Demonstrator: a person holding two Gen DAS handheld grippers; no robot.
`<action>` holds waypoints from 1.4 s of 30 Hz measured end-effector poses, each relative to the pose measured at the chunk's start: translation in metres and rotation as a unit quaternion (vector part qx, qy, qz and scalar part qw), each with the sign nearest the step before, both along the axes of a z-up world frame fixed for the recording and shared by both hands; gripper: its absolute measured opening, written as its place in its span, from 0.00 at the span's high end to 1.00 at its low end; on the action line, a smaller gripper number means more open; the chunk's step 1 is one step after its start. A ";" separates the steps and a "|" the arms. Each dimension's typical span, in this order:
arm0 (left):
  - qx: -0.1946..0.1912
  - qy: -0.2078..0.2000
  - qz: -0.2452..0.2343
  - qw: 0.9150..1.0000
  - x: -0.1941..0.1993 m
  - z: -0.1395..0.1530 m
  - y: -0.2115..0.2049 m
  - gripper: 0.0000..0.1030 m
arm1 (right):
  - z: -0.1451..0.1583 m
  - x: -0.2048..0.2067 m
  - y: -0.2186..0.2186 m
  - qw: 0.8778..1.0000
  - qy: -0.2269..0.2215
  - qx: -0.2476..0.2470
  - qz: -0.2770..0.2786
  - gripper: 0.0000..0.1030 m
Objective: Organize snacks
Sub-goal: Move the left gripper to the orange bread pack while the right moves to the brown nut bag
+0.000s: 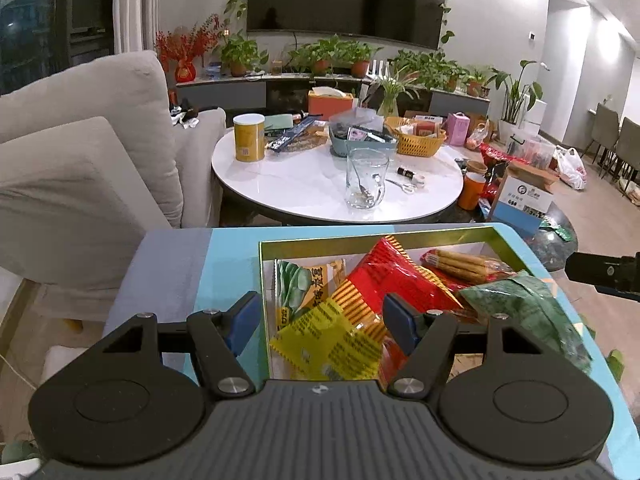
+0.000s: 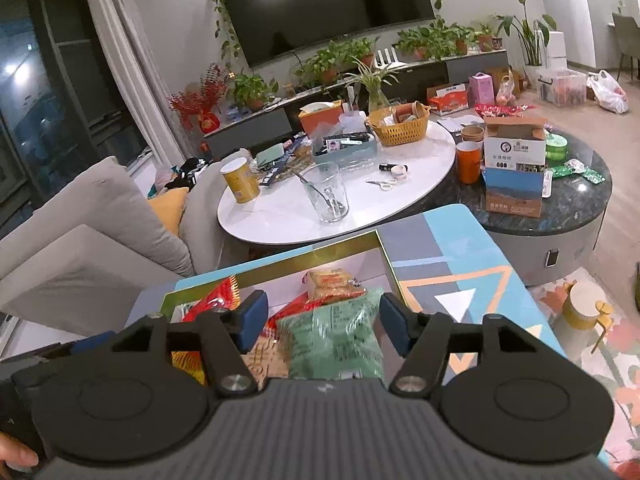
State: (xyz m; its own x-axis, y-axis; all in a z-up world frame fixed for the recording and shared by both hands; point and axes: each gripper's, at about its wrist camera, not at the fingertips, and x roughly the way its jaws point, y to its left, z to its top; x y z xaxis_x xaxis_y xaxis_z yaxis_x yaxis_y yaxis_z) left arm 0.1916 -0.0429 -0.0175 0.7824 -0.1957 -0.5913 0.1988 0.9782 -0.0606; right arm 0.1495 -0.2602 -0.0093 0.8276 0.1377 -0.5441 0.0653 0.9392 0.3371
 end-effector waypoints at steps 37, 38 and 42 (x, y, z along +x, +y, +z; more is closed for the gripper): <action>0.039 0.065 -0.181 0.980 -0.196 -0.043 -0.005 0.33 | -0.034 -0.111 -0.002 0.999 0.040 0.012 -0.013 0.34; 0.040 0.069 -0.183 0.980 -0.197 -0.046 -0.006 0.33 | -0.035 -0.112 -0.002 0.999 0.042 0.013 -0.012 0.34; 0.049 0.082 -0.186 0.978 -0.201 -0.055 -0.009 0.33 | -0.042 -0.117 0.001 0.998 0.052 0.016 -0.009 0.34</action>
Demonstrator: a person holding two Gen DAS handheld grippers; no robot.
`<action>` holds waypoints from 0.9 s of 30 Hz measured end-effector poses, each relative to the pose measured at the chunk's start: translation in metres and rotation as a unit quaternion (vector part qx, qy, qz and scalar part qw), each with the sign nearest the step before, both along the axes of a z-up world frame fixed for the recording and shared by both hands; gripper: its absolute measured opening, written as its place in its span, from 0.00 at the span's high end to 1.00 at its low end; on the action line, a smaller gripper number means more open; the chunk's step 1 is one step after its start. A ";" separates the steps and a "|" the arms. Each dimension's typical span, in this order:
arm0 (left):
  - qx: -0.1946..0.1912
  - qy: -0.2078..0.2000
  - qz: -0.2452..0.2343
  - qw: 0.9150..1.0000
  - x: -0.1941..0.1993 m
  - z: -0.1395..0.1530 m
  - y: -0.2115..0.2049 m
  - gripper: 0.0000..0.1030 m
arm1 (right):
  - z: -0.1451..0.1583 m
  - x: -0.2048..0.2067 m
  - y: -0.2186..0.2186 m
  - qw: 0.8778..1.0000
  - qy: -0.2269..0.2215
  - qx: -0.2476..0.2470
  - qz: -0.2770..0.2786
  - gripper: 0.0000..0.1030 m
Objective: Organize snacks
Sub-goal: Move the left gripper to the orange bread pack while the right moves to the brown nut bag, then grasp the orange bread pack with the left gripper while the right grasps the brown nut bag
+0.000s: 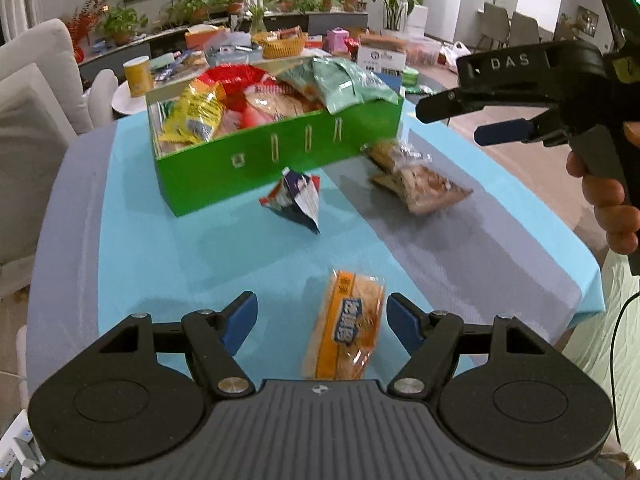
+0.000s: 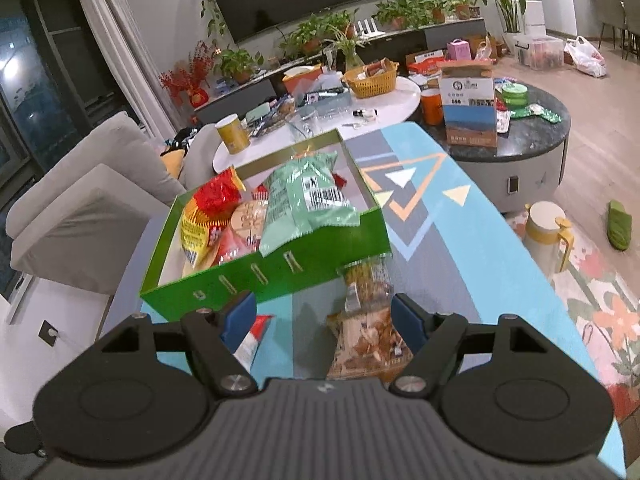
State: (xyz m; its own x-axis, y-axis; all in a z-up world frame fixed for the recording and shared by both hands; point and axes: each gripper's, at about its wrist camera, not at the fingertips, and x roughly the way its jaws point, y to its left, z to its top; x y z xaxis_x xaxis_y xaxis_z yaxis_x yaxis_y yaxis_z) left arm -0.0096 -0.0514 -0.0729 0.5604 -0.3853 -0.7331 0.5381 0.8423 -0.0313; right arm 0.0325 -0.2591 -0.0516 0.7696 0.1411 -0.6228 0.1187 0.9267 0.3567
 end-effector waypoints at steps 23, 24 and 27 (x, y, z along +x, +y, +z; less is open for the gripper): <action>-0.003 -0.004 0.175 0.984 0.036 -0.003 0.060 0.28 | -0.019 -0.005 -0.008 0.999 0.034 0.003 -0.016 0.34; -0.004 -0.004 0.178 0.984 0.037 -0.003 0.061 0.28 | -0.020 -0.005 -0.008 0.999 0.037 0.000 -0.016 0.34; -0.007 -0.005 0.197 0.980 0.040 -0.002 0.067 0.29 | -0.025 -0.004 -0.006 0.999 0.043 -0.016 -0.015 0.34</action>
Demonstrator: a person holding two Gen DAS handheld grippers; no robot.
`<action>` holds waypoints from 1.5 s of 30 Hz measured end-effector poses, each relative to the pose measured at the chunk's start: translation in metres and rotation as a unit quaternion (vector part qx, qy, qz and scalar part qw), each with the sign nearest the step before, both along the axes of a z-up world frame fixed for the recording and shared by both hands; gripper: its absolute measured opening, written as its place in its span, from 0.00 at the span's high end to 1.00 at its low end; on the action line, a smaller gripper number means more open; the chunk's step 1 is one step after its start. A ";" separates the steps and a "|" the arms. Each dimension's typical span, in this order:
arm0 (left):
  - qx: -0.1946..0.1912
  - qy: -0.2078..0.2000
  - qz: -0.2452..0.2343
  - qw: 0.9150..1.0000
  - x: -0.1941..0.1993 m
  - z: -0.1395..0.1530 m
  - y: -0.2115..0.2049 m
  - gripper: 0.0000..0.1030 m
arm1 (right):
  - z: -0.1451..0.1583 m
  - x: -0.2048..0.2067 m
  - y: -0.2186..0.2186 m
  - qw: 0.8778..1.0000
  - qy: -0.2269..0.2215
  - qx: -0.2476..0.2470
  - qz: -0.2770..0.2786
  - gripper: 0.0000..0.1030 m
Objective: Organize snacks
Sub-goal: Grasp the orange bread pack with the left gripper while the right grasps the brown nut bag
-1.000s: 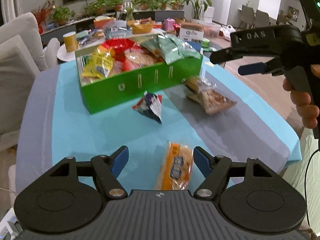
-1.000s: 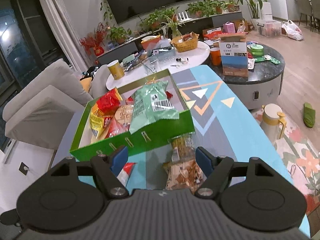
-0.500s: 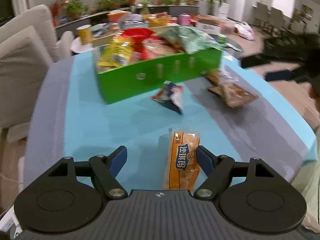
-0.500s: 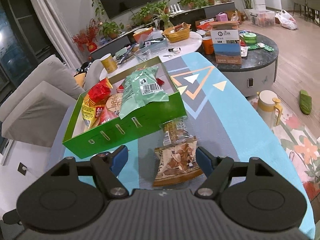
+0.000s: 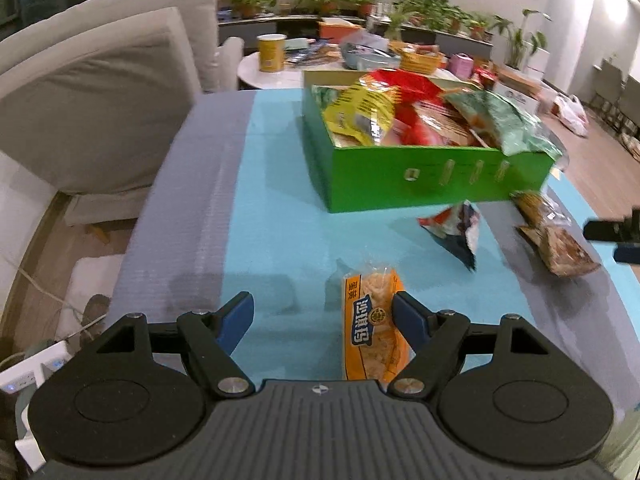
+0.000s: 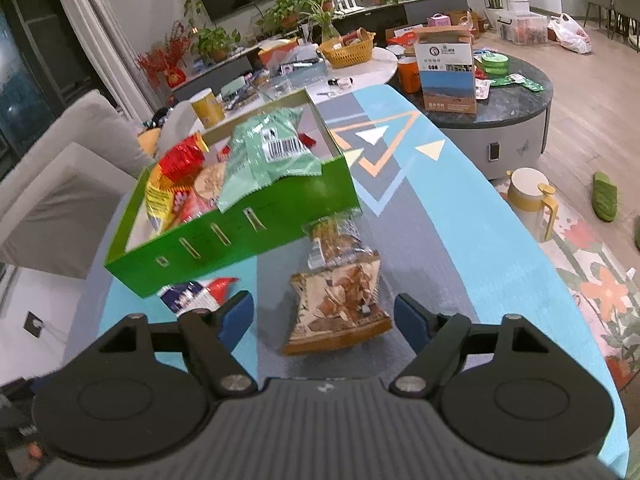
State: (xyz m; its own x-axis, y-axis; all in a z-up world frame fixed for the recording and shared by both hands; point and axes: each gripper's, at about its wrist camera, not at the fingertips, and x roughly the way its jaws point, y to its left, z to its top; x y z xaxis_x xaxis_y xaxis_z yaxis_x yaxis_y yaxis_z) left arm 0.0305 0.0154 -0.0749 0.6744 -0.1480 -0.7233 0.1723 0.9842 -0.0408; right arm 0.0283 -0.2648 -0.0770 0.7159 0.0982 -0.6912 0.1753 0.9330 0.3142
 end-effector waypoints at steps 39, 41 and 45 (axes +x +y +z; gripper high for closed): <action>0.029 0.041 -0.023 0.998 0.019 -0.031 -0.019 0.52 | -0.037 0.032 0.019 0.996 0.038 -0.072 0.021 0.34; 0.030 0.039 -0.026 0.998 0.018 -0.031 -0.020 0.55 | -0.038 0.033 0.022 0.995 0.037 -0.092 0.022 0.34; 0.028 0.038 -0.036 0.998 0.015 -0.029 -0.019 0.58 | -0.038 0.030 0.022 0.994 0.036 -0.097 0.025 0.34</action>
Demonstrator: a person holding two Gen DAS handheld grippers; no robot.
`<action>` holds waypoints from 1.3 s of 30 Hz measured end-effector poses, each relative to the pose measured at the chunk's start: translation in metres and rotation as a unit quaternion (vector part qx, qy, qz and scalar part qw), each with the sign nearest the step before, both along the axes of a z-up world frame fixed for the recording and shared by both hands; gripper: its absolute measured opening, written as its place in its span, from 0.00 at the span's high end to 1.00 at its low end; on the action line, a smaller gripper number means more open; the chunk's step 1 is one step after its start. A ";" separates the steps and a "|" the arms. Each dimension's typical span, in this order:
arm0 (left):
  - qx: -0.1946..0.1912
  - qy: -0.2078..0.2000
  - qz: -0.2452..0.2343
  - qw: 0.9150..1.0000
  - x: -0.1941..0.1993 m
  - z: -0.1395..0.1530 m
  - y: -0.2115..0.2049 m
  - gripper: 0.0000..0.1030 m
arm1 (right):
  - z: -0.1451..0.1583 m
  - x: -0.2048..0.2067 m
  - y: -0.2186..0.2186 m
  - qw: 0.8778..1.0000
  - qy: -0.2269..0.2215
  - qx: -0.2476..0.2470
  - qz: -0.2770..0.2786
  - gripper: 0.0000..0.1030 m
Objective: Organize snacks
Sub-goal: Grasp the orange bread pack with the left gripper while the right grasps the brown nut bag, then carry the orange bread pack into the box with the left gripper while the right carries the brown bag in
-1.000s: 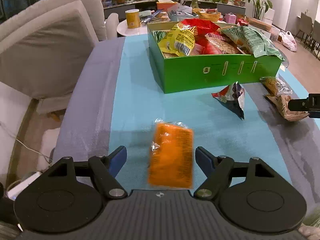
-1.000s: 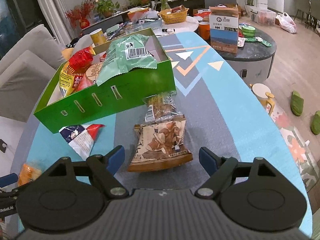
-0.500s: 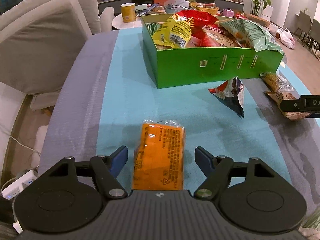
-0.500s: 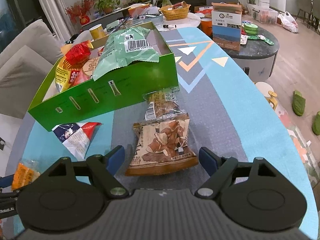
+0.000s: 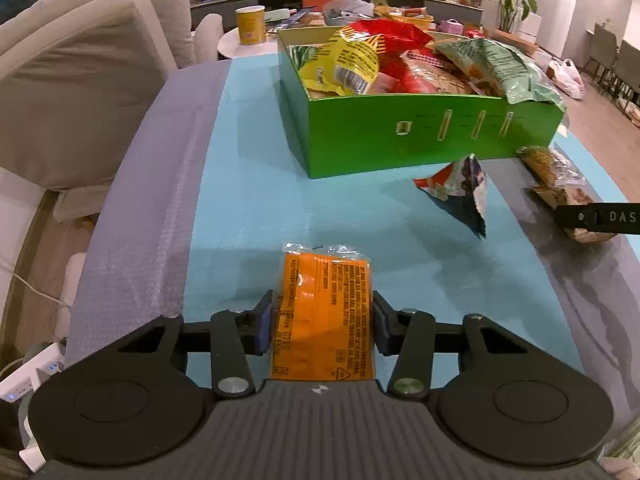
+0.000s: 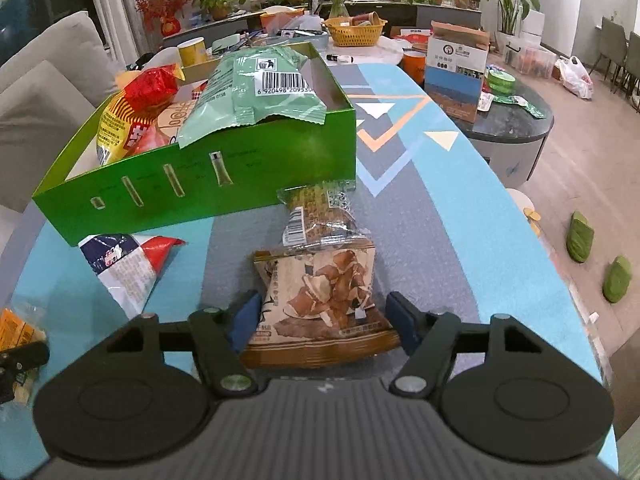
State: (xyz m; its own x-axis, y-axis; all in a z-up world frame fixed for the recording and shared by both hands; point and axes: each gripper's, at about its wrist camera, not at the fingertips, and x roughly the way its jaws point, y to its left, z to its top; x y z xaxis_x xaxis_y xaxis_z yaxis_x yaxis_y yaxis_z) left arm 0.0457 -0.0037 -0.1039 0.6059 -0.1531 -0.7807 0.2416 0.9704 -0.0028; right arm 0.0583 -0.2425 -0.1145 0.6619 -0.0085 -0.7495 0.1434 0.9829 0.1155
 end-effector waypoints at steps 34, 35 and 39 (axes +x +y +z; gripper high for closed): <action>-0.025 -0.032 -0.012 0.999 -0.024 0.028 -0.001 0.58 | 0.015 -0.037 0.033 0.995 -0.004 0.014 0.101 0.08; -0.025 -0.031 -0.012 0.999 -0.023 0.027 -0.001 0.58 | 0.012 -0.035 0.036 0.994 0.003 0.005 0.106 0.08; -0.022 -0.027 -0.009 0.999 -0.021 0.026 0.000 0.58 | 0.002 -0.028 0.044 0.993 0.020 -0.014 0.119 0.14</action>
